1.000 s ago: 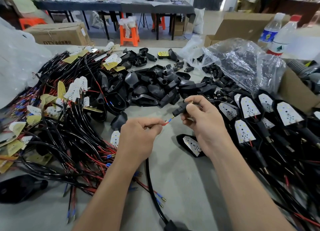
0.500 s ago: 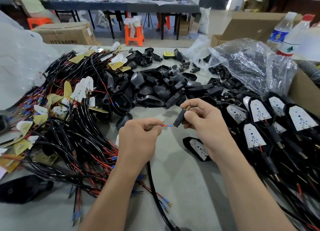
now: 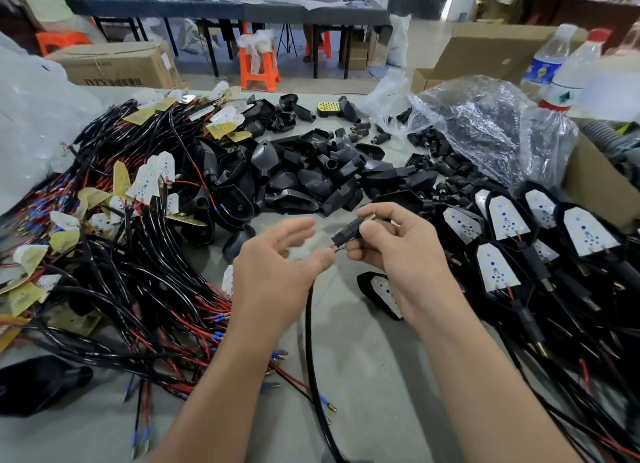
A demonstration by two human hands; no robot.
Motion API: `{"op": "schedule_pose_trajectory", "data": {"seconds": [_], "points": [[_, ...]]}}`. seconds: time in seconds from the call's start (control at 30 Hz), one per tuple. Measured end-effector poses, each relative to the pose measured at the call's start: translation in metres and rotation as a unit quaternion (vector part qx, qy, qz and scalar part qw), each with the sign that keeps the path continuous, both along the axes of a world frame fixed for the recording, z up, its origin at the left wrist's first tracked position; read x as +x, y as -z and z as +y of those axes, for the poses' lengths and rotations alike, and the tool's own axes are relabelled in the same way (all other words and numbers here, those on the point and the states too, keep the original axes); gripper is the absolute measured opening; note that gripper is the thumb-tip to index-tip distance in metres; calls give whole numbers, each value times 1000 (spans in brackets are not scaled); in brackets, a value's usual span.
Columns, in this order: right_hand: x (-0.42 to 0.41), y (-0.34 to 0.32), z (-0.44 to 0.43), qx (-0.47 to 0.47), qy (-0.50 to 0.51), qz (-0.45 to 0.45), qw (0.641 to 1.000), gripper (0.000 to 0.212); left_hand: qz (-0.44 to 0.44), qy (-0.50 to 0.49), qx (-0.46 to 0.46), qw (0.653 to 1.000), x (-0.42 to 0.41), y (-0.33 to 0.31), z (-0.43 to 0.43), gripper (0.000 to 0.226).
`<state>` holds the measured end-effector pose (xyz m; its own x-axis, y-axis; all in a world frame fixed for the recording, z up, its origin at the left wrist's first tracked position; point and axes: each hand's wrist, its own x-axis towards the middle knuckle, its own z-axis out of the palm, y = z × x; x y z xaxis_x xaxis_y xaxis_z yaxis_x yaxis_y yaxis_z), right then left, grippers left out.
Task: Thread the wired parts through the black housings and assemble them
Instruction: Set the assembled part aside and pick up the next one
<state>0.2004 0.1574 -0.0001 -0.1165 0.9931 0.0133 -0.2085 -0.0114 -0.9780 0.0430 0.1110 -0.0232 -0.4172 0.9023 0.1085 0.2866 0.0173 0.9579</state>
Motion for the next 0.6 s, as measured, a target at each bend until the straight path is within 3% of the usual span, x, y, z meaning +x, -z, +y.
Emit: {"op": "schedule_pose_trajectory", "data": {"seconds": [0.07, 0.23, 0.43, 0.6], "points": [[2, -1, 2, -6, 23, 29, 999, 20, 36, -3, -21, 999, -6, -4, -1, 40], [1, 0, 3, -21, 26, 57, 998, 18, 22, 22, -66, 997, -8, 0, 1, 9], [-5, 4, -2, -9, -35, -25, 999, 15, 2, 21, -31, 999, -7, 5, 3, 13], [-3, 2, -4, 2, -56, -41, 998, 12, -52, 62, -12, 997, -2, 1, 2, 33]]}}
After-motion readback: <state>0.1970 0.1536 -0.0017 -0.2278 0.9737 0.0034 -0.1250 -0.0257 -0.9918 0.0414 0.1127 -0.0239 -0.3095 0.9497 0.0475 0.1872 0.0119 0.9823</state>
